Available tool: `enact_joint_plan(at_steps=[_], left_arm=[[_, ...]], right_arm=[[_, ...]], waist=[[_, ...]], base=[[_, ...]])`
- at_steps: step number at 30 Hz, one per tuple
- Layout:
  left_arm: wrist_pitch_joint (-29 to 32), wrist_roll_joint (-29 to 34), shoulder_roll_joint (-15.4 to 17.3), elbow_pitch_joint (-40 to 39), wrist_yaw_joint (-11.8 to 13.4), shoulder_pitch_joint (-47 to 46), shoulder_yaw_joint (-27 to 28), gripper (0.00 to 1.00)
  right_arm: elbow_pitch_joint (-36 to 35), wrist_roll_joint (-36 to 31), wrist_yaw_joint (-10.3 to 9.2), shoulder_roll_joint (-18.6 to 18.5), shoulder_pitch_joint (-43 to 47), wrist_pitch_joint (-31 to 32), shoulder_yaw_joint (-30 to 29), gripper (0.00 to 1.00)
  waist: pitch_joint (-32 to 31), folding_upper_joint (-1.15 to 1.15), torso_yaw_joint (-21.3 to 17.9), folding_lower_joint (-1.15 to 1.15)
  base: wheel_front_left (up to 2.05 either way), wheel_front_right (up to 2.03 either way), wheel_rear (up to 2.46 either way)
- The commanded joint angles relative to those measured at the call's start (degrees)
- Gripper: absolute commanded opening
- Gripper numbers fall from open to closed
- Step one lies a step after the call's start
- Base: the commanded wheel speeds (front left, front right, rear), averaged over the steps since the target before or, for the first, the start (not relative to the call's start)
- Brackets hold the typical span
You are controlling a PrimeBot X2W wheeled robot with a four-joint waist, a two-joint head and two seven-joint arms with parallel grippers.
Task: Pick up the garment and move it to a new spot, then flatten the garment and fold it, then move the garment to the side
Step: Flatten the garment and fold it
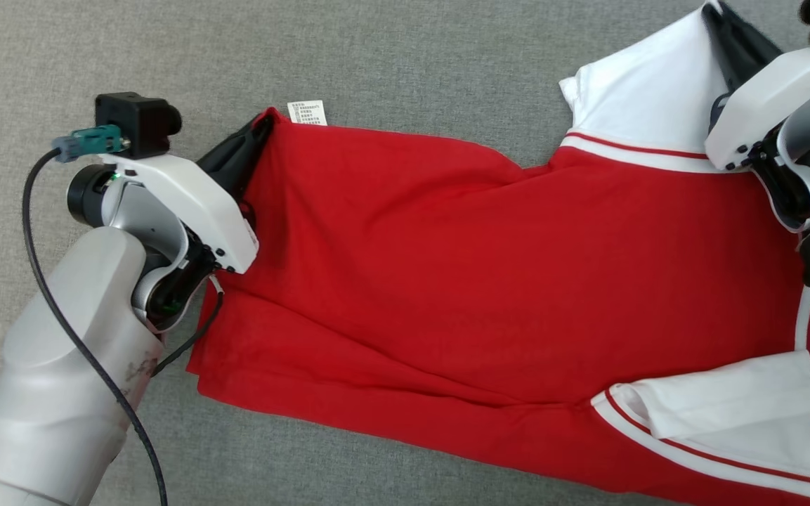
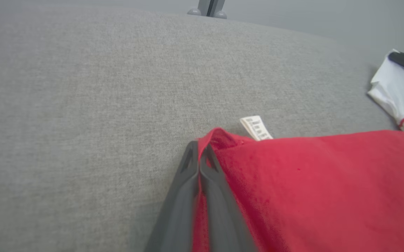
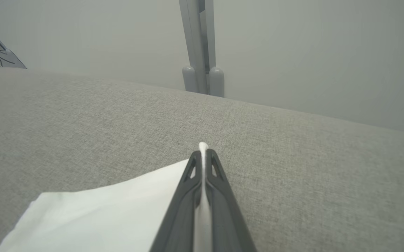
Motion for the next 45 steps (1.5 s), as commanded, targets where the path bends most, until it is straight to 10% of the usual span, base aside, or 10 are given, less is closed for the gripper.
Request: enact_joint_plan(at_steps=[1, 20, 34, 45], left_arm=[[-0.58, -1.21, 0.77, -0.44, 0.05, 0.62, 0.60, 0.00], [-3.64, -18.89, 11.97, -21.36, 0.82, 20.49, 9.76, 0.00], [-5.90, -29.82, 14.74, -40.50, 3.81, 40.20, 16.84, 0.00], [-5.69, -35.12, 13.87, -38.01, 3.94, 47.29, 17.96, 0.00]], right_arm=[[-1.25, 1.48, 0.00, -0.77, 0.55, -1.87, -0.02, 0.00], [-37.68, 10.75, 0.00, -6.87, 29.77, -4.08, -4.23, 0.00], [-55.84, 11.57, 0.01, 0.45, 56.86, 1.30, -17.86, 0.00], [-57.10, 12.19, 0.01, 5.62, 68.32, 5.72, -23.59, 0.00]], waist=[[-0.50, 0.00, -0.47, 0.00], [-6.14, 0.00, -6.86, 0.00], [-8.35, 0.00, -7.25, 0.00], [-10.88, 0.00, -7.46, 0.00]], base=[[0.00, 0.00, 0.00], [0.00, 0.00, 0.00], [0.00, 0.00, 0.00], [0.00, 0.00, 0.00]])
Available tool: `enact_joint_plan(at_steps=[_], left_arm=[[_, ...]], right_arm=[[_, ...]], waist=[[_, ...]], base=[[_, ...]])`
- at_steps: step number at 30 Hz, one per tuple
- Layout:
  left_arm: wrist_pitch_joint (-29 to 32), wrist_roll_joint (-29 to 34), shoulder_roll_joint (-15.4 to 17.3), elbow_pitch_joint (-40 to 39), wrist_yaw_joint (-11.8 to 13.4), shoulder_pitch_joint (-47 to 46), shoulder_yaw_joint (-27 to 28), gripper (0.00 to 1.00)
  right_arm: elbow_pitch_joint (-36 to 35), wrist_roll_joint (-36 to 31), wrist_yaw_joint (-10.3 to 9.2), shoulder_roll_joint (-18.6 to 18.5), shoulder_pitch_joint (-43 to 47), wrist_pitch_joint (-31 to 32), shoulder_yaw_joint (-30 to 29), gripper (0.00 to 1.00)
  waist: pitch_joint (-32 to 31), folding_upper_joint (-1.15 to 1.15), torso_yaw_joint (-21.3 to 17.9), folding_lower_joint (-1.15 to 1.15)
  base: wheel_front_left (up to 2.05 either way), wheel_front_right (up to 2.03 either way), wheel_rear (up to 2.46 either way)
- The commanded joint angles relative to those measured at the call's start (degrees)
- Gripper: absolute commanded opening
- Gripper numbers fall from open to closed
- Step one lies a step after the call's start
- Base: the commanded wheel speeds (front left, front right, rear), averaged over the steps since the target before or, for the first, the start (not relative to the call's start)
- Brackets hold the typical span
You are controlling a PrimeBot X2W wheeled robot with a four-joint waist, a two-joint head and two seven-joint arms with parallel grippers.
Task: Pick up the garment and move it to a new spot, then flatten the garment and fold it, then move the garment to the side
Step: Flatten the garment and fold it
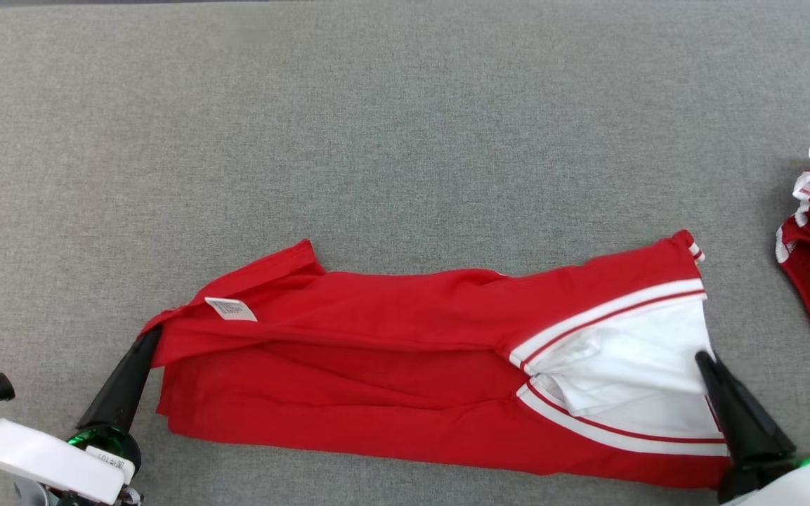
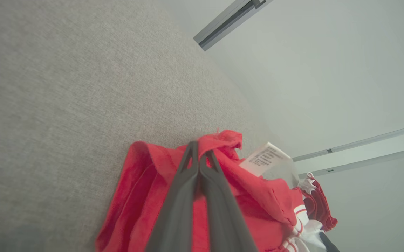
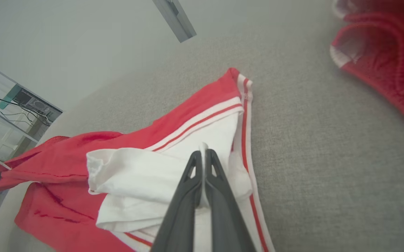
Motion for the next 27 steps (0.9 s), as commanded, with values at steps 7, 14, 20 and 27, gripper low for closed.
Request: enact_joint_plan(at_steps=[7, 14, 20, 27], left_arm=[[2.41, -2.29, -1.33, 4.44, 0.41, 0.65, -1.59, 0.75], [-4.04, 0.56, -3.77, 7.81, 0.22, -1.26, 0.56, 1.00], [-12.44, 9.86, -4.45, 6.23, 3.91, -4.64, 2.91, 1.00], [-14.29, 23.30, -6.58, 0.68, 10.73, -8.64, 5.38, 1.00]], right_arm=[[4.10, 1.68, 0.03, 1.42, 1.58, 2.77, 0.25, 1.00], [2.30, -0.89, 0.03, 2.69, -0.26, -2.75, -2.75, 1.00], [-2.70, -6.17, 0.03, 5.13, -3.63, -10.85, -7.87, 1.00], [-4.80, -15.84, 0.03, 8.10, -8.63, -14.76, -11.24, 1.00]], waist=[[-0.22, 0.00, 0.08, 0.00], [-0.44, 0.00, -0.11, 0.00], [-1.37, 0.00, -0.12, 0.00], [-2.60, 0.00, -0.02, 0.00]], base=[[0.00, 0.00, 0.00], [0.00, 0.00, 0.00], [0.00, 0.00, 0.00], [0.00, 0.00, 0.00]])
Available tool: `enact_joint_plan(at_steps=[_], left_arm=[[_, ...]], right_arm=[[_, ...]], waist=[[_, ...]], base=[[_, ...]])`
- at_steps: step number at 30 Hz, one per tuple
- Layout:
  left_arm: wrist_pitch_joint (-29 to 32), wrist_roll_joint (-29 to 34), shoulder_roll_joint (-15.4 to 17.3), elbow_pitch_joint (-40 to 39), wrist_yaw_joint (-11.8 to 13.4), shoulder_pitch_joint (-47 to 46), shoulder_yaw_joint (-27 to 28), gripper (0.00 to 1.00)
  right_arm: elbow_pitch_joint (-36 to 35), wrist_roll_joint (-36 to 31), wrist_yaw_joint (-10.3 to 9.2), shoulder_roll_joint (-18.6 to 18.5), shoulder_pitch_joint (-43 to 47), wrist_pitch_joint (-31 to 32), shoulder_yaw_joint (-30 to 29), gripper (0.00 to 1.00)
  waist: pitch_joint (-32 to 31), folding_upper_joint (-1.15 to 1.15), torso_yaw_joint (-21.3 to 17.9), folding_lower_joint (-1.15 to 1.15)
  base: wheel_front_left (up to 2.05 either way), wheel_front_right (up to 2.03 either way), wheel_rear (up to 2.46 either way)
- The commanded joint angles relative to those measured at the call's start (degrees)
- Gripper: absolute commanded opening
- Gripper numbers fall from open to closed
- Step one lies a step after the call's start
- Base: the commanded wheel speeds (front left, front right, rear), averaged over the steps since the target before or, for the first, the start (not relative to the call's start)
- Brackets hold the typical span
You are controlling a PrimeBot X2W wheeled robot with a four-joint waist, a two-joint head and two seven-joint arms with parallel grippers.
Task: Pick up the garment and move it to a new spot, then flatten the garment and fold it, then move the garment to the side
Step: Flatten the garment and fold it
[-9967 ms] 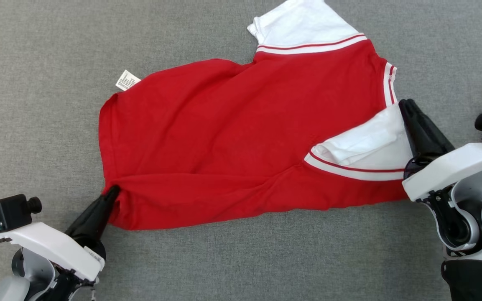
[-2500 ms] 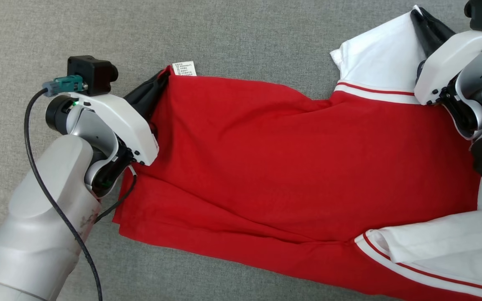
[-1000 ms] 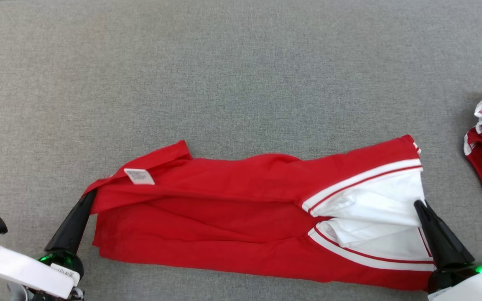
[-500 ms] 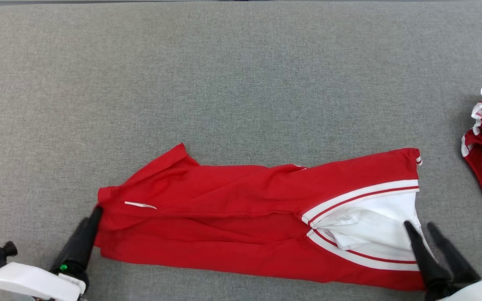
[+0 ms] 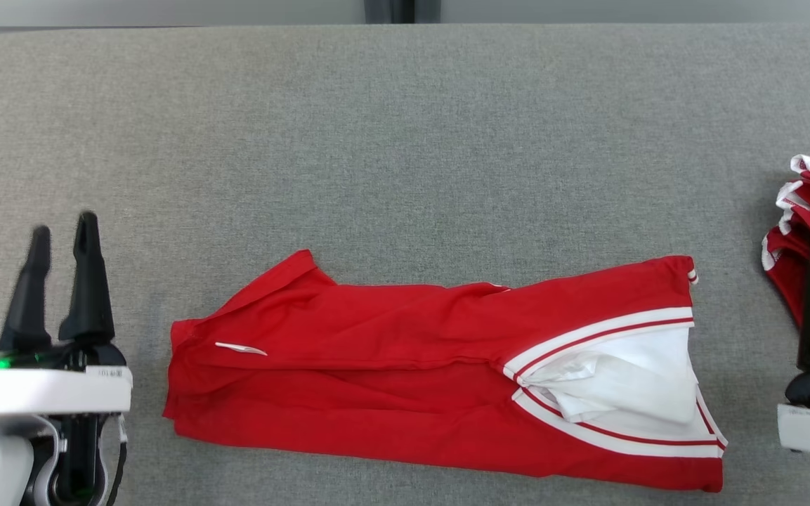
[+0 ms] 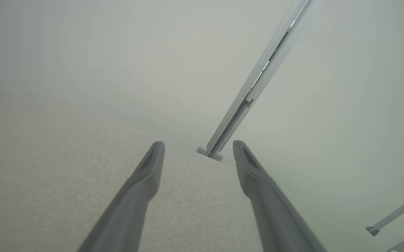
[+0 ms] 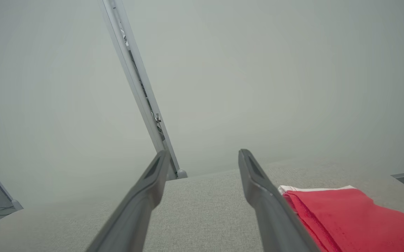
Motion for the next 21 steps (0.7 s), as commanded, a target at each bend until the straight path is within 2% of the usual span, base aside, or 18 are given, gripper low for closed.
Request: enact_joint_plan(at_steps=[1, 4, 9, 15, 21], left_arm=[[-0.34, 3.24, -0.27, -1.01, 1.38, -1.58, 0.72, 1.00], [-0.36, 12.01, -1.75, -3.18, 4.09, -3.10, 1.34, 1.00], [-0.34, 23.93, -3.63, -3.91, 5.94, -4.21, 0.37, 1.00], [-0.35, 32.45, -4.57, 1.03, 6.44, -3.23, -0.30, 1.00], [-0.36, 36.40, -6.49, 4.44, 4.54, -1.87, 0.90, 1.00]], right_arm=[[0.13, -1.93, 0.03, 0.21, -1.27, -0.62, 0.05, 1.00], [0.95, -7.58, 0.03, 0.75, -3.11, -1.19, 0.67, 1.00], [2.90, -13.95, 0.03, 1.16, -4.13, -0.86, 2.34, 1.00], [6.53, -16.94, 0.03, 1.15, -3.04, -0.71, 4.34, 1.00], [10.65, -17.07, 0.03, 1.15, -1.77, -0.55, 4.71, 1.00]], waist=[[-0.45, 0.00, 0.15, 0.00], [-1.12, 0.00, 0.25, 0.00], [-2.28, 0.00, 0.47, 0.00], [-4.09, 0.00, 0.36, 0.00], [-5.46, 0.00, 0.53, 0.00]], base=[[0.00, 0.00, 0.00], [0.00, 0.00, 0.00], [0.00, 0.00, 0.00], [0.00, 0.00, 0.00], [0.00, 0.00, 0.00]])
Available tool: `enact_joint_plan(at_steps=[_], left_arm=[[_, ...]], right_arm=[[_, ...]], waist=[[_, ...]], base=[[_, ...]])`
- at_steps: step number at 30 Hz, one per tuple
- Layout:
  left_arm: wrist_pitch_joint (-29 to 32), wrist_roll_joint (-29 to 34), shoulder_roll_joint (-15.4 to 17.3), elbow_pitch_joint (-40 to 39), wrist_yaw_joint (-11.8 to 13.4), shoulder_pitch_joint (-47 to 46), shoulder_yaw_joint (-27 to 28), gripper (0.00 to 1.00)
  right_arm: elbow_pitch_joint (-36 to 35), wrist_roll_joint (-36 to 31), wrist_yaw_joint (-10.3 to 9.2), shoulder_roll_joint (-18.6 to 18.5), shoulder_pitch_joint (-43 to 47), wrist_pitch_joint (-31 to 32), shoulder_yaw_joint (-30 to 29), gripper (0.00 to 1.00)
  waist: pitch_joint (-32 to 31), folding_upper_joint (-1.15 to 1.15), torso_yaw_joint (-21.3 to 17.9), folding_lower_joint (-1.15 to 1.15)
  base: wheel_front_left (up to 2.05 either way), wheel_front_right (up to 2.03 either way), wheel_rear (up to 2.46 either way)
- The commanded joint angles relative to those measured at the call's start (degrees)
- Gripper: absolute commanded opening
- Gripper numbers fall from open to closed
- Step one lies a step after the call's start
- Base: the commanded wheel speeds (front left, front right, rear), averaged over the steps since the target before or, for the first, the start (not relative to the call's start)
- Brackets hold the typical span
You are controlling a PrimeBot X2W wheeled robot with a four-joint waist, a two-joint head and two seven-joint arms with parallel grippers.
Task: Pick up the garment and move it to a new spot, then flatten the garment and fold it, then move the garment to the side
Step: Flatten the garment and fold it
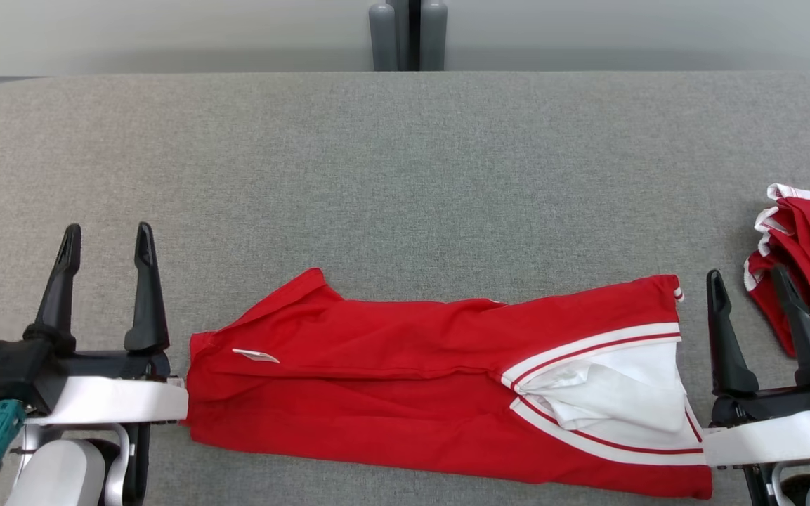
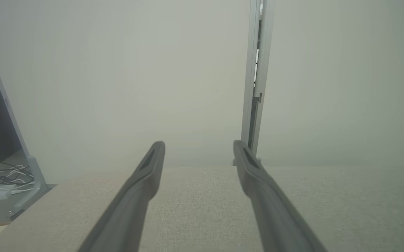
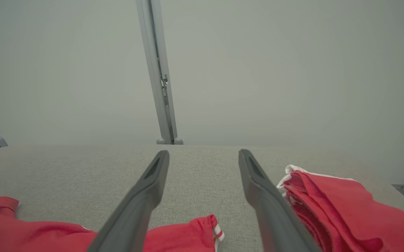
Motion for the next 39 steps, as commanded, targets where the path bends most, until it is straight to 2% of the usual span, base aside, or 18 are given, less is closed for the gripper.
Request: enact_joint_plan(at_steps=[1, 10, 22, 27, 31, 39], left_arm=[[-0.21, 0.79, -0.11, 0.54, -0.70, 0.40, 0.67, 1.00], [-0.21, 2.39, -2.44, 3.47, -3.91, 0.94, 2.70, 1.00], [-0.21, 4.40, -4.32, 4.59, -5.89, 0.35, 4.74, 1.00], [-0.22, 4.94, -4.94, 5.06, -7.07, -0.04, 5.21, 1.00], [-0.22, 5.42, -5.58, 5.54, -7.69, -0.69, 5.60, 1.00], [-0.22, 6.41, -6.69, 6.41, -9.24, -1.71, 6.60, 1.00]], right_arm=[[0.60, 0.02, 0.02, -0.24, 0.45, -0.07, -0.25, 1.00], [2.83, 0.59, 0.02, -0.24, -0.08, -0.32, -0.04, 1.00], [4.22, 1.25, 0.02, -0.24, -0.73, 0.14, -1.09, 1.00], [9.15, 2.24, 0.02, -0.25, 0.58, 0.86, -2.94, 1.00], [14.53, 3.42, 0.02, -0.21, 0.33, 0.40, -1.91, 1.00], [27.89, 8.13, 0.02, -0.26, -2.11, -1.97, 5.73, 1.00]], waist=[[-0.27, 0.00, 0.10, 0.00], [-0.90, 0.00, 0.22, 0.00], [-0.51, 0.00, 0.21, 0.00], [0.21, 0.00, 0.33, 0.00], [0.89, 0.00, 0.33, 0.00], [2.06, 0.00, 0.25, 0.00]], base=[[0.00, 0.00, 0.00], [0.00, 0.00, 0.00], [0.00, 0.00, 0.00], [0.00, 0.00, 0.00], [0.00, 0.00, 0.00], [0.00, 0.00, 0.00]])
